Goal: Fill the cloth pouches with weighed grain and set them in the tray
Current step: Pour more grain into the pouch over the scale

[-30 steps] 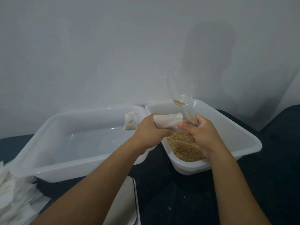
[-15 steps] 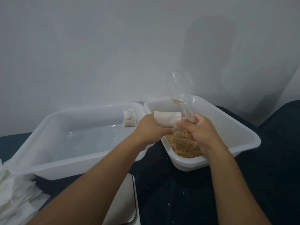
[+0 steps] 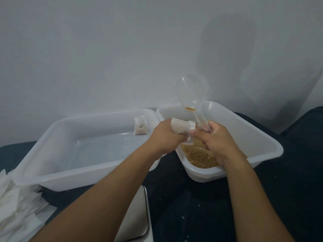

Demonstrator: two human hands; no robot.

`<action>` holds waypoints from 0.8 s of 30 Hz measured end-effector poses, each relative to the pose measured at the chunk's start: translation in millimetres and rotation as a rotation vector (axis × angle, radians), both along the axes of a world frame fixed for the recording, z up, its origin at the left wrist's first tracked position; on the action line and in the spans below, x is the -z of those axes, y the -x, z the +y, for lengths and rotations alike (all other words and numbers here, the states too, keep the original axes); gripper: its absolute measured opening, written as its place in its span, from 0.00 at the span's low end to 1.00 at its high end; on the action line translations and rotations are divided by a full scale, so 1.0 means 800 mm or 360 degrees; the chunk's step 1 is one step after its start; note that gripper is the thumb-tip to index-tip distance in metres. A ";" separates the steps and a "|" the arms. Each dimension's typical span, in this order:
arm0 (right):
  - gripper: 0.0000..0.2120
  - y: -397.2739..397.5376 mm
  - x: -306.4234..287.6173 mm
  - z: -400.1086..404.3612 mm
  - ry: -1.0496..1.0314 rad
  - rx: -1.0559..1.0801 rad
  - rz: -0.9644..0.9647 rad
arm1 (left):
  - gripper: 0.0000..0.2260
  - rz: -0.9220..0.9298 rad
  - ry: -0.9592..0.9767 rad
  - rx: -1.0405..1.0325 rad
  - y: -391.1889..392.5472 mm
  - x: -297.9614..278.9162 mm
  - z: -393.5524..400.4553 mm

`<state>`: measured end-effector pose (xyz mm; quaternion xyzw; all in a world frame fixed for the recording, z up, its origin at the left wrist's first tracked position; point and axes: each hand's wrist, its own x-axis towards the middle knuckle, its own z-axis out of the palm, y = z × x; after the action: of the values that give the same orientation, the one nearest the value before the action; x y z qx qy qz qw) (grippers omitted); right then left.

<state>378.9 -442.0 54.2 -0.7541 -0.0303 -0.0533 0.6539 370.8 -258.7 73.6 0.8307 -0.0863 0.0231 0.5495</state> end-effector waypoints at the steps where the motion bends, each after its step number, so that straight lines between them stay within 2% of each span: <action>1: 0.11 0.000 0.000 0.000 -0.0024 -0.0007 -0.0001 | 0.16 -0.0011 0.0007 0.0009 0.001 -0.001 0.000; 8: 0.13 0.002 -0.001 0.000 -0.0054 -0.0033 0.0012 | 0.07 0.0018 -0.0058 -0.0036 0.003 0.000 -0.002; 19: 0.11 0.006 -0.003 0.000 -0.0073 -0.0023 0.0012 | 0.10 0.0062 0.0070 0.0024 0.011 -0.004 0.001; 24: 0.08 0.014 -0.013 0.002 -0.0074 -0.0049 -0.0036 | 0.16 0.0175 0.0163 0.0067 0.027 -0.006 0.010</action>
<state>367.4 -440.1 64.9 -0.7375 -0.0481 -0.0525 0.6716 348.9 -251.0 78.5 0.7994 -0.0722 -0.0297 0.5956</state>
